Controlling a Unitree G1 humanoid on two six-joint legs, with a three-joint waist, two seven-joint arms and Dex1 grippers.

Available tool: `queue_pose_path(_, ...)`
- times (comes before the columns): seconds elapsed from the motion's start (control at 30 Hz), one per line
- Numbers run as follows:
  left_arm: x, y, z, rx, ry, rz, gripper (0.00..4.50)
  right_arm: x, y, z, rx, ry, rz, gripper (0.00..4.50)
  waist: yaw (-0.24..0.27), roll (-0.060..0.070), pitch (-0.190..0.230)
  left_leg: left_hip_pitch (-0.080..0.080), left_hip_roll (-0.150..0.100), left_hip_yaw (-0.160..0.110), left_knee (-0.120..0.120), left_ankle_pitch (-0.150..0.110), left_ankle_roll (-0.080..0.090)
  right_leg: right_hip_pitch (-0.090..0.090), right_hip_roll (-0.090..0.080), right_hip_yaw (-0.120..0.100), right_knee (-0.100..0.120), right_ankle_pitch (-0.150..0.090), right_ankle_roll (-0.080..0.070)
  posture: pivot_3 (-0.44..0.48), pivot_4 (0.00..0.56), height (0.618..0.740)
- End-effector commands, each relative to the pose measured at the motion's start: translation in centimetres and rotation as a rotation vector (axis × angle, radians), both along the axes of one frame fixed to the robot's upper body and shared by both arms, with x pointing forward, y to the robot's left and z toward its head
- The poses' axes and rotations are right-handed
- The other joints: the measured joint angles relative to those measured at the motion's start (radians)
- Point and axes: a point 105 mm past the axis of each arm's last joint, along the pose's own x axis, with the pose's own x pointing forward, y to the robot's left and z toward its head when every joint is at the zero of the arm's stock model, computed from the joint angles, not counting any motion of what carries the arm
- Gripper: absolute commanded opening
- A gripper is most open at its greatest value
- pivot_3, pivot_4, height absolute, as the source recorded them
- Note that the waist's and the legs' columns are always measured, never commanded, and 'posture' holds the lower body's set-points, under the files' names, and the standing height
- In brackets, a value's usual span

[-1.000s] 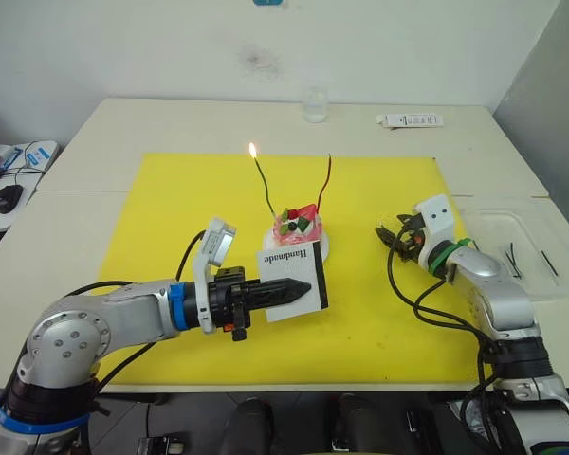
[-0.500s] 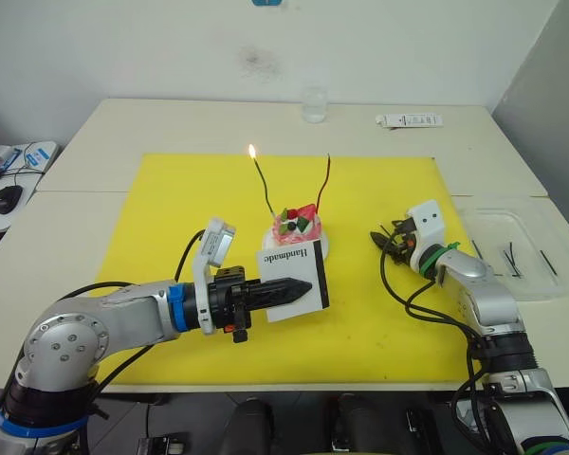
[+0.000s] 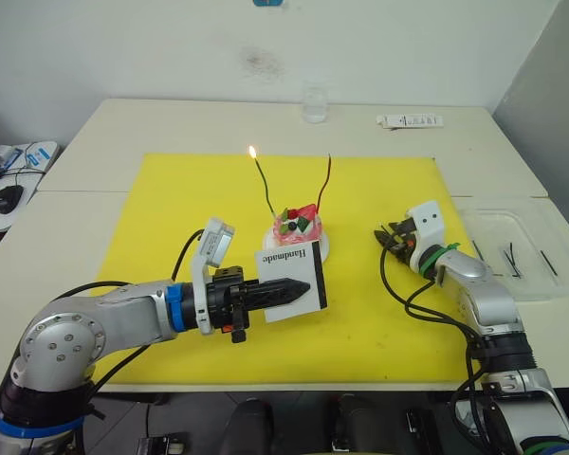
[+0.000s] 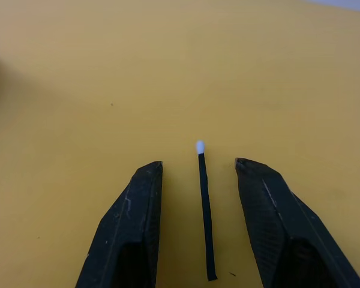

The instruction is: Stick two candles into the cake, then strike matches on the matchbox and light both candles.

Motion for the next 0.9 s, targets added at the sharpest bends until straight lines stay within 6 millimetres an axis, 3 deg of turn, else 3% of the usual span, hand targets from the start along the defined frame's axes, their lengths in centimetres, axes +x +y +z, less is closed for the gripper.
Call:
queue_pose_path(0.03, -0.6, -0.2, 0.9, -0.018, -0.038, -0.023, 0.0, 0.2, -0.6, 0.3, 0.002, -0.007, -0.028, 1.99, 0.0, 0.0, 0.0, 0.0, 0.0, 0.0, 0.0, 0.0, 0.0, 0.0, 0.0, 0.0, 0.0, 0.0, 0.0, 0.0, 0.15, 0.74)
queue_pose_path(0.23, -0.7, -0.3, 0.8, -0.019, -0.039, -0.026, 0.0, 0.2, -0.6, 0.3, 0.006, -0.013, -0.029, 0.02, 0.0, 0.0, 0.0, 0.0, 0.0, 0.0, 0.0, 0.0, 0.0, 0.0, 0.0, 0.0, 0.0, 0.0, 0.0, 0.0, 0.15, 0.74)
queue_pose_path(0.5, -0.9, -0.4, 0.8, -0.018, -0.037, -0.03, 0.0, -0.1, -0.6, 0.4, 0.004, -0.024, -0.021, 0.02, 0.0, 0.0, 0.0, 0.0, 0.0, 0.0, 0.0, 0.0, 0.0, 0.0, 0.0, 0.0, 0.0, 0.0, 0.0, 0.0, 0.15, 0.74)
queue_pose_path(0.63, -0.8, -0.3, 0.8, -0.019, -0.037, -0.026, 0.0, -0.4, -0.9, 1.6, 0.017, -0.047, -0.001, 0.02, 0.0, 0.0, 0.0, 0.0, 0.0, 0.0, 0.0, 0.0, 0.0, 0.0, 0.0, 0.0, 0.0, 0.0, 0.0, 0.0, 0.15, 0.74)
queue_pose_path(0.77, -0.4, 0.1, 0.8, -0.026, -0.025, -0.007, 0.0, -3.1, 0.9, 4.6, -0.009, -0.095, 0.248, 0.02, 0.001, 0.0, 0.0, -0.001, 0.0, 0.0, 0.0, 0.0, 0.0, 0.0, 0.0, 0.0, -0.001, 0.0, 0.0, 0.0, 0.15, 0.74)
queue_pose_path(0.9, -0.3, 0.5, 0.7, -0.028, -0.004, -0.004, 0.0, -5.7, 1.3, 6.4, -0.067, -0.101, 0.453, 0.02, 0.001, 0.001, 0.0, 0.0, 0.0, 0.0, 0.0, 0.0, 0.0, 0.0, 0.0, 0.0, -0.001, 0.0, 0.0, 0.0, 0.15, 0.74)
